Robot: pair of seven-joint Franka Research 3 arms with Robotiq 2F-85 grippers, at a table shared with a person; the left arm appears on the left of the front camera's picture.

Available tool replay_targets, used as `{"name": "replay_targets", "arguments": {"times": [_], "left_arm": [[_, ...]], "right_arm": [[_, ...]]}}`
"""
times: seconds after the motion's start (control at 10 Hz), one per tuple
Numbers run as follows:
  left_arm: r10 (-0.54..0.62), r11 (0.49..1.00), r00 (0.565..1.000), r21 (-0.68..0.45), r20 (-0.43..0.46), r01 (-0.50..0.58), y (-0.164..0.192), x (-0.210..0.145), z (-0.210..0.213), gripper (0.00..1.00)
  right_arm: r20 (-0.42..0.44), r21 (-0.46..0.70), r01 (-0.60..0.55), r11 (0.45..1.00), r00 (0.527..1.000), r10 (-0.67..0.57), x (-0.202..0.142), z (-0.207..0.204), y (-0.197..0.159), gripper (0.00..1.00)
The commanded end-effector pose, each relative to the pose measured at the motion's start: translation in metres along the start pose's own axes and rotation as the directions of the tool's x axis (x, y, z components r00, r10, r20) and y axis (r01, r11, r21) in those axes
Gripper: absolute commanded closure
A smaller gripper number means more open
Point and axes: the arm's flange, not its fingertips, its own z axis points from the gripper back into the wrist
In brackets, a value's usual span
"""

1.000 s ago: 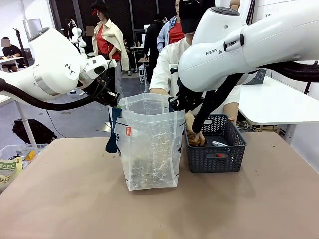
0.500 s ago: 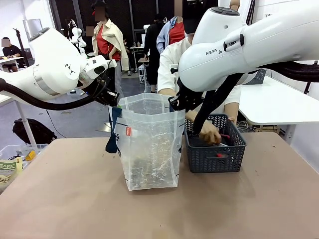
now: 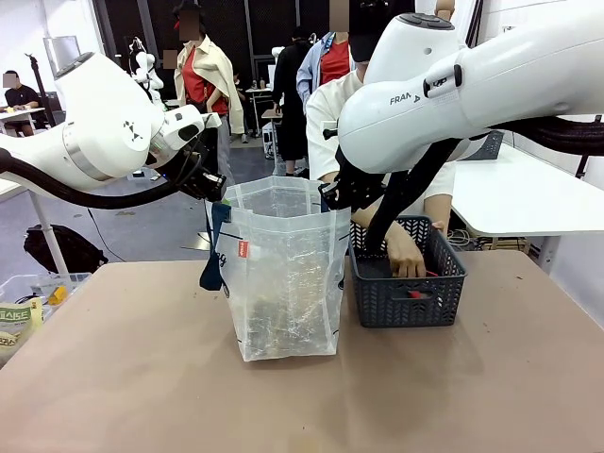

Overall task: Transfer purchased items from the store into the shopping bag.
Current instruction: Move the Reusable shopping bag to the right side of the table.

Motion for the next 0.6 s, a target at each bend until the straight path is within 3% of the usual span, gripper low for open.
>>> {"name": "replay_targets", "arguments": {"times": [0.0, 0.5], "left_arm": [[0.009, 1.0, 1.0, 0.008, 0.013, -0.01, 0.0006, -0.0008, 0.0042, 1.0], [0.009, 1.0, 1.0, 0.008, 0.013, -0.01, 0.0006, -0.0008, 0.0042, 1.0]], "right_arm": [[0.003, 0.015, -0.006, 1.0, 1.0, 0.006, -0.0008, 0.0005, -0.002, 1.0], [0.003, 0.015, -0.006, 1.0, 1.0, 0.006, -0.0008, 0.0005, -0.002, 1.0]]}}
